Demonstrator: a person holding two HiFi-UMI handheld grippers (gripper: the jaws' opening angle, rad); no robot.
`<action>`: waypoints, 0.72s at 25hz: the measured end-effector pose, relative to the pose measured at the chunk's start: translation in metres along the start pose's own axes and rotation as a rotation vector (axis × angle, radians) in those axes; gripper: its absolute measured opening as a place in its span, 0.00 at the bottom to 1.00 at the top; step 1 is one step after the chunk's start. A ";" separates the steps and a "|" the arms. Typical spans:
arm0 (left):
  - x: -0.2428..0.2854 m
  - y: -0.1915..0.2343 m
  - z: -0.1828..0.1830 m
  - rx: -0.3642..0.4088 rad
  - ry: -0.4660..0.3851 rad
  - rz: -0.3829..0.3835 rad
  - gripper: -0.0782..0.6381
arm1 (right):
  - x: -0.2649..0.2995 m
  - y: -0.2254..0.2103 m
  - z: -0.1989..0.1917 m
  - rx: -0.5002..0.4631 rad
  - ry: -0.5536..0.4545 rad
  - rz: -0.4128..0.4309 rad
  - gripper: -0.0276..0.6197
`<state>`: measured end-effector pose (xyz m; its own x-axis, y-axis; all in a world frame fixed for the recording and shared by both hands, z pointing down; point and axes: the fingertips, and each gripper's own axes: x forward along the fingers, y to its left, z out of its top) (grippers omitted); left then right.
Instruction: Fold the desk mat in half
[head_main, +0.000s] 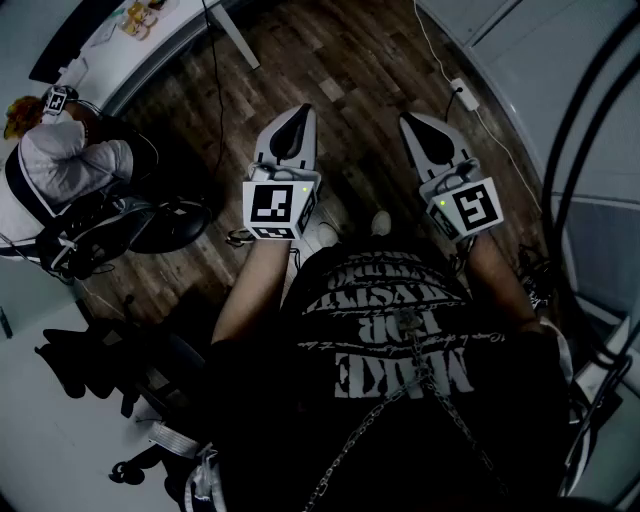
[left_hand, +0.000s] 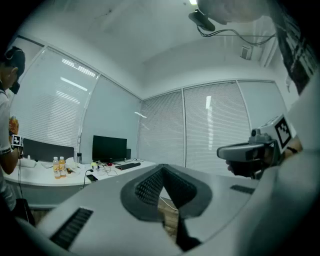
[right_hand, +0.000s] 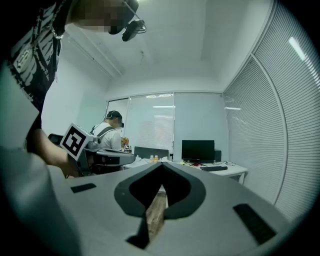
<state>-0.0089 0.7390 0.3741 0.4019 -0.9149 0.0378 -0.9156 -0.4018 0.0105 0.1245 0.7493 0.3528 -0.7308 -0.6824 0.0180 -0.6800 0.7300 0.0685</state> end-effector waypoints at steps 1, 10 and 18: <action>-0.005 0.000 0.000 0.000 -0.001 -0.004 0.12 | 0.001 0.005 0.001 0.001 -0.002 0.002 0.04; -0.036 0.023 -0.012 -0.013 0.007 0.001 0.12 | 0.004 0.041 0.009 0.031 -0.012 -0.024 0.04; -0.039 0.047 -0.029 -0.048 0.032 0.026 0.12 | 0.008 0.021 -0.010 0.019 0.054 -0.133 0.04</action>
<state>-0.0682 0.7565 0.4022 0.3785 -0.9229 0.0710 -0.9253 -0.3751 0.0565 0.1051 0.7586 0.3640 -0.6303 -0.7737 0.0635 -0.7719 0.6333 0.0549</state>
